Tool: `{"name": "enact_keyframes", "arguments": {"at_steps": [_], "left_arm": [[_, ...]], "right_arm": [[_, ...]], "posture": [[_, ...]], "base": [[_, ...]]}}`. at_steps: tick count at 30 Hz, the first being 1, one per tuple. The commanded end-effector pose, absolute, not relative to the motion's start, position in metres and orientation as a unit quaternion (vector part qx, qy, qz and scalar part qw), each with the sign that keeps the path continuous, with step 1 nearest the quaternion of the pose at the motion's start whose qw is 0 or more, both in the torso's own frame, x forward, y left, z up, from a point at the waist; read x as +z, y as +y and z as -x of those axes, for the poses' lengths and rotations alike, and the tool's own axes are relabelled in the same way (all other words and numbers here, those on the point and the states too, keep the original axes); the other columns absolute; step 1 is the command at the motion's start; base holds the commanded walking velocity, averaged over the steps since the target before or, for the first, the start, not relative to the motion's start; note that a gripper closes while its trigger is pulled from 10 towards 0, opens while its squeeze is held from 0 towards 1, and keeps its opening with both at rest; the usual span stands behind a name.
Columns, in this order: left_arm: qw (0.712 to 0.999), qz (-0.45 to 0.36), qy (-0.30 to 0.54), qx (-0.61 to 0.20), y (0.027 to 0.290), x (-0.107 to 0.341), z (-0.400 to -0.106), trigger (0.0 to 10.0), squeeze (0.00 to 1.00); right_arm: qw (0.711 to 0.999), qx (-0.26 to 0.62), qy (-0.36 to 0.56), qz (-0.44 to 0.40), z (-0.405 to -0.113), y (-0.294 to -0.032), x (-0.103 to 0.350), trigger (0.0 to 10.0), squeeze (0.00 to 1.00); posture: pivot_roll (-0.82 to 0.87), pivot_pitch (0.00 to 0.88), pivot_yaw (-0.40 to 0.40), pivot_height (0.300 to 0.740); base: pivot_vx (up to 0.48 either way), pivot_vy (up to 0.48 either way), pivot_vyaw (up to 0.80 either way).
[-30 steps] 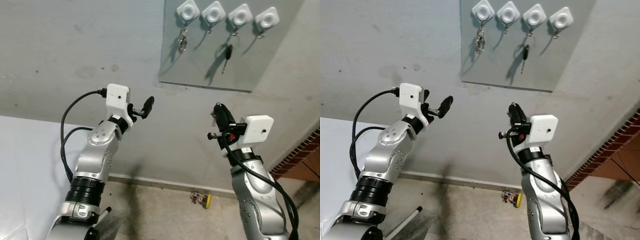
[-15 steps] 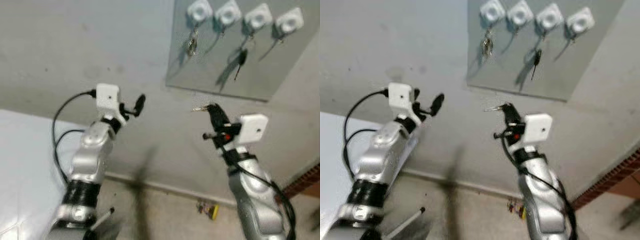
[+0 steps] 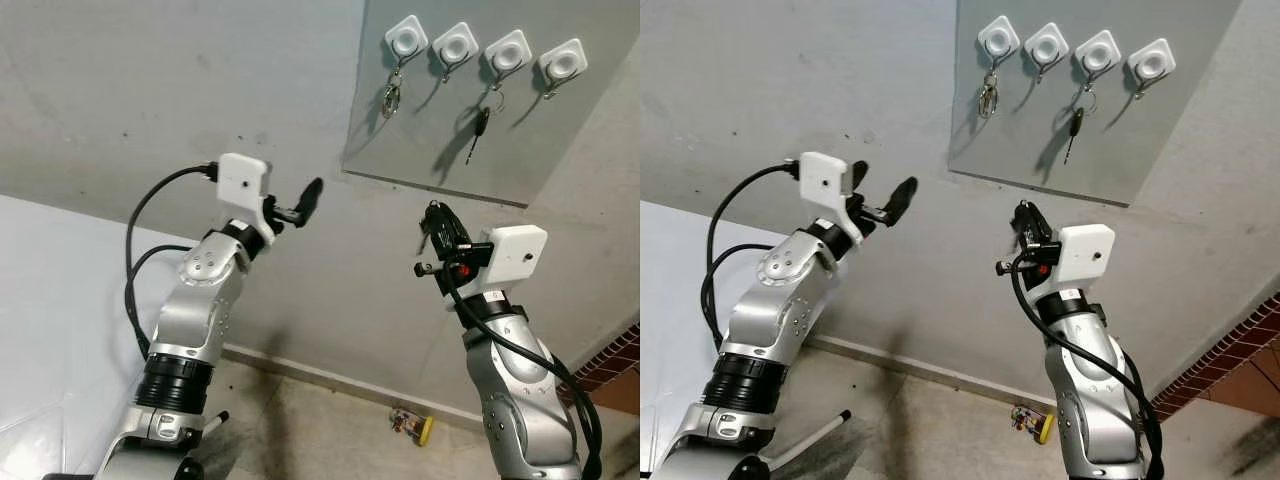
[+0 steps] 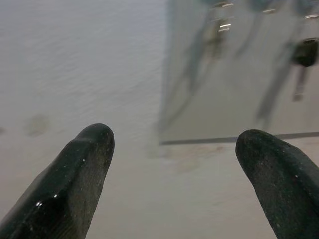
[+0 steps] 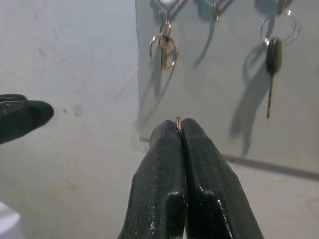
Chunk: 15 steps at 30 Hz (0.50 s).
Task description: Hang keys on a hook
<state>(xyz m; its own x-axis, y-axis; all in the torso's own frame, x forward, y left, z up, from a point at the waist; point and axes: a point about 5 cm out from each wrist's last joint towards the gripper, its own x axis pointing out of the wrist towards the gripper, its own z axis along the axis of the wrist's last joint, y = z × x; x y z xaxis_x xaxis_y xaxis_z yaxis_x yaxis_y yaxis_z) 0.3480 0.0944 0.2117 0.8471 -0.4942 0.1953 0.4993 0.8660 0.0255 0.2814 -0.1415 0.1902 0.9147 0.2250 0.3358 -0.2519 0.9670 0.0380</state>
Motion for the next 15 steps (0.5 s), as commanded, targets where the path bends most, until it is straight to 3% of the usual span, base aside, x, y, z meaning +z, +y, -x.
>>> {"name": "enact_keyframes", "arguments": {"at_steps": [1, 15], "left_arm": [[0.953, 0.005, -0.116, -0.279, 0.089, 0.224, -0.346, 10.0, 0.0], [0.93, -0.022, -0.147, -0.336, 0.072, 0.246, -0.339, 10.0, 0.0]], "right_arm": [[0.975, 0.127, -0.177, -0.039, -0.284, -0.143, 0.197, 10.0, 0.0], [0.966, 0.149, -0.21, -0.028, -0.307, -0.139, 0.22, 10.0, 0.0]], "posture": [[-0.04, 0.057, -0.019, 0.74], [-0.03, 0.063, -0.024, 0.74]], "base": [[0.0, 0.0, 0.0], [0.0, 0.0, 0.0]]}}
